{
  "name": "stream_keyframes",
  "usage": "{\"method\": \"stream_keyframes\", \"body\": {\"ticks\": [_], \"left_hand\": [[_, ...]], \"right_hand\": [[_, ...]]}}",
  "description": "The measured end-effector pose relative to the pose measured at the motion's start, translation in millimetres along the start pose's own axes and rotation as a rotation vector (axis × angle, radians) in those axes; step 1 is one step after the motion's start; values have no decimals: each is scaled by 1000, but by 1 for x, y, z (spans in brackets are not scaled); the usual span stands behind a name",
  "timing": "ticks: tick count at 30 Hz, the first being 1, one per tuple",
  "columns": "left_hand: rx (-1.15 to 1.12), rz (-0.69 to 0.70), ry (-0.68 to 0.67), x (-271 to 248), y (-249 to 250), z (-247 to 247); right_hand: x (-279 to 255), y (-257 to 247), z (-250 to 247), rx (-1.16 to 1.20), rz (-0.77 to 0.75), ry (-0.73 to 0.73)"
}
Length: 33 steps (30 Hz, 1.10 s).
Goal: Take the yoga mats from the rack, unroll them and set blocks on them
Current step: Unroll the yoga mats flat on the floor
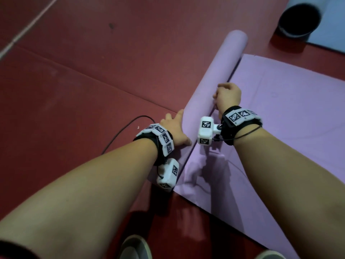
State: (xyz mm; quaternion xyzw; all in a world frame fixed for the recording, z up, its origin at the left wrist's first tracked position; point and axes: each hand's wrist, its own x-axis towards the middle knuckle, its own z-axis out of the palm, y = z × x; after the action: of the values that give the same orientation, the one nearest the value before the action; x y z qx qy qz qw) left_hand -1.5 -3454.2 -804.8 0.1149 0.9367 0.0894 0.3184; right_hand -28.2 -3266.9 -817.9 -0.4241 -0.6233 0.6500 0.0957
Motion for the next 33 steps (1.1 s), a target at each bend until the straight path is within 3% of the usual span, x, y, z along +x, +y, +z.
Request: {"method": "stream_keyframes", "body": {"ticks": [1,3,5,8,13,19,23,29,33], "left_hand": [[-12,-19,-7,1,-4,-5],[-53,-16,5,3,-14,-12],[-67,64,42,4,-21,-13],[-37,180,69,4,-27,-14],[67,115,62,-1,-28,-16],[118,-60,179,-4,-35,-20],[303,11,327,-4,-58,-21],[372,-25,259,-2,-80,-18],[247,-43,270,4,-87,-29]], "right_hand": [[7,8,-3,-56,8,25],[6,22,-1,-86,89,-100],[-3,32,5,-13,157,-235],[-10,39,19,17,154,-293],[-19,33,40,-81,124,-477],[-30,24,64,-95,38,-541],[-36,23,73,-74,-2,-608],[-40,15,83,-168,-109,-634],[-38,8,96,-141,-181,-613]]}}
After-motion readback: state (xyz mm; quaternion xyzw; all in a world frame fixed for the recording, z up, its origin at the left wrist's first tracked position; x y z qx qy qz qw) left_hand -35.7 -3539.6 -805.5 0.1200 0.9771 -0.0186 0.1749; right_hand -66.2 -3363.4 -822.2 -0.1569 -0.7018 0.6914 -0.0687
